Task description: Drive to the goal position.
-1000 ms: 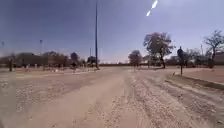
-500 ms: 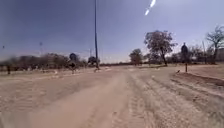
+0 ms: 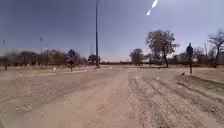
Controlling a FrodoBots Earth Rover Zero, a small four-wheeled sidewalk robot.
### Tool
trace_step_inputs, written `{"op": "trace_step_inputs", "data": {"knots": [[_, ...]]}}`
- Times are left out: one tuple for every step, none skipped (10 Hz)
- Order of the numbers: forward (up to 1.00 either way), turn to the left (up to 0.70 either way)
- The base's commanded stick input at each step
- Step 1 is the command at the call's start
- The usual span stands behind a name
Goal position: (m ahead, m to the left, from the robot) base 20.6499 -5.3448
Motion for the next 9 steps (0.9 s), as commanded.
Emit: {"op": "trace_step_inputs", "data": {"knots": [[0.85,-0.10],[0.85,-0.22],[0.85,-0.34],[0.85,-0.23],[0.85,-0.12],[0.85,0.00],[0.85,0.00],[0.85,0.00],[0.85,0.00]]}}
